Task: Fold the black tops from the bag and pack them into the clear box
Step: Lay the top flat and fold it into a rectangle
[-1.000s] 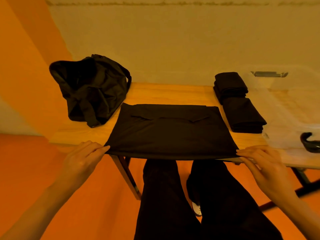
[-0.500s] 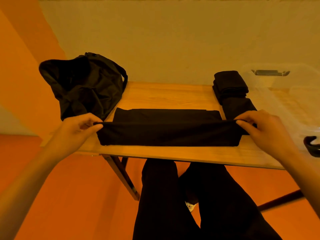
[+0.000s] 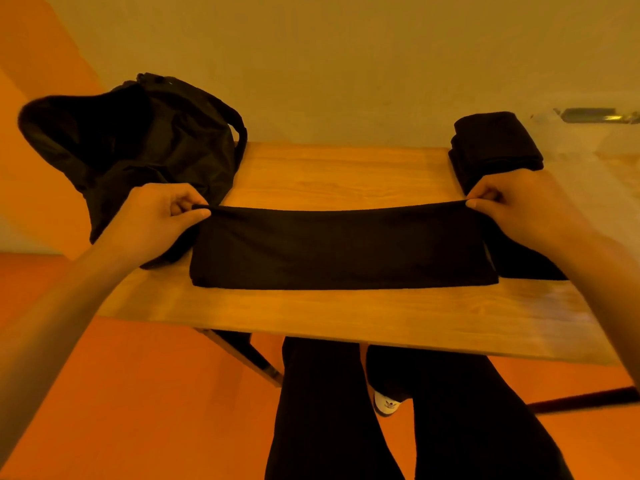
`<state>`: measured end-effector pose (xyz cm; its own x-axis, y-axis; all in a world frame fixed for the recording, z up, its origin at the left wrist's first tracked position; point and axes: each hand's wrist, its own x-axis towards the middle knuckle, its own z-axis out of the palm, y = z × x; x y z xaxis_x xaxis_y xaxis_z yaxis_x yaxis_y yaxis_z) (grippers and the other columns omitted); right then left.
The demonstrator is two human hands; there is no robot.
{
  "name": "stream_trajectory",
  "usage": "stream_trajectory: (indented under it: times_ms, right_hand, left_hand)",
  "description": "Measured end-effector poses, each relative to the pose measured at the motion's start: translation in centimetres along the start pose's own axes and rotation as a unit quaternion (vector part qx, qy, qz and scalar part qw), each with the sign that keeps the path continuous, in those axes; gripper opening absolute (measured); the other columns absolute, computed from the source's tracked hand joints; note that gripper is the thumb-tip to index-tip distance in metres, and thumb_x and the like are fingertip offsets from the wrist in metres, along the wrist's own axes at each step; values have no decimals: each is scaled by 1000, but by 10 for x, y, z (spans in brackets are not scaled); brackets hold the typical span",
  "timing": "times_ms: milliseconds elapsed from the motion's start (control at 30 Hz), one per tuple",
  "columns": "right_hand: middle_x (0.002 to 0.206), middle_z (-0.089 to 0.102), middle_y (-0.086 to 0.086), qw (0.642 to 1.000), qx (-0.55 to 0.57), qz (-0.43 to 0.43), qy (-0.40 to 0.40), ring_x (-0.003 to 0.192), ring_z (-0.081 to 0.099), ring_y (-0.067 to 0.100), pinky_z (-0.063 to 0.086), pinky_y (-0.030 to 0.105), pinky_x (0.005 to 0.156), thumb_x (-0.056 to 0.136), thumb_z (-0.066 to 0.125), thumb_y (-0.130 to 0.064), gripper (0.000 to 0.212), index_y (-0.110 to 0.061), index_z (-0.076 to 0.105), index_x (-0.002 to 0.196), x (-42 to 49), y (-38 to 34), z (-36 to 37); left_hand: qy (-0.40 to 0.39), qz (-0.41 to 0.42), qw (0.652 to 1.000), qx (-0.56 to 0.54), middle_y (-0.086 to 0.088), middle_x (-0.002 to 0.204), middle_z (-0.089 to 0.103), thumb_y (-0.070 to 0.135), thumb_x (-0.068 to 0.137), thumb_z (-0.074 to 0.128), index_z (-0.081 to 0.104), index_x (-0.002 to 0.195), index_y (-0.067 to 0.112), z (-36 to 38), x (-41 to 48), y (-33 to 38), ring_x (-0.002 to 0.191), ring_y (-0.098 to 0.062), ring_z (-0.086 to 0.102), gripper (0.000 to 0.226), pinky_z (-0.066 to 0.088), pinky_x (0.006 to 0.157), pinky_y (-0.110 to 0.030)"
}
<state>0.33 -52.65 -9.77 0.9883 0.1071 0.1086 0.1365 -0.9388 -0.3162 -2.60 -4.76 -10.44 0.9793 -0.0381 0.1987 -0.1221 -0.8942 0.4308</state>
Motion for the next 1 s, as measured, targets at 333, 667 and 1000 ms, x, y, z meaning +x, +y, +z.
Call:
stream_trajectory:
  times_ms: [333,667,1000]
  right_hand:
    - [89,71,7,997,-77,8,-25,82,57,20,43,33,76,93,70,-18,11,-12,77,98,19,0,15]
    - [101,67,15,982,-182,-32,38,96,55,37,46,51,83,94,64,-25,27,-10,73,114,7,-28,23]
    - [169,-3,8,988,-126,-45,-81,155,-7,26,-1,49,125,96,-5,-66,71,-36,0,160,-16,-118,127]
  left_hand:
    - [12,-25,998,47,13,74,61,21,89,76,76,95,18,17,30,10,67,-1,56,7,43,70,-21]
    - [109,10,974,198,-9,111,65,32,96,68,70,114,11,27,21,32,90,-30,65,28,51,67,-40]
    - [-105,-65,964,235,-15,170,-3,81,88,-5,1,163,31,123,-18,84,156,-36,-6,90,-2,126,-52]
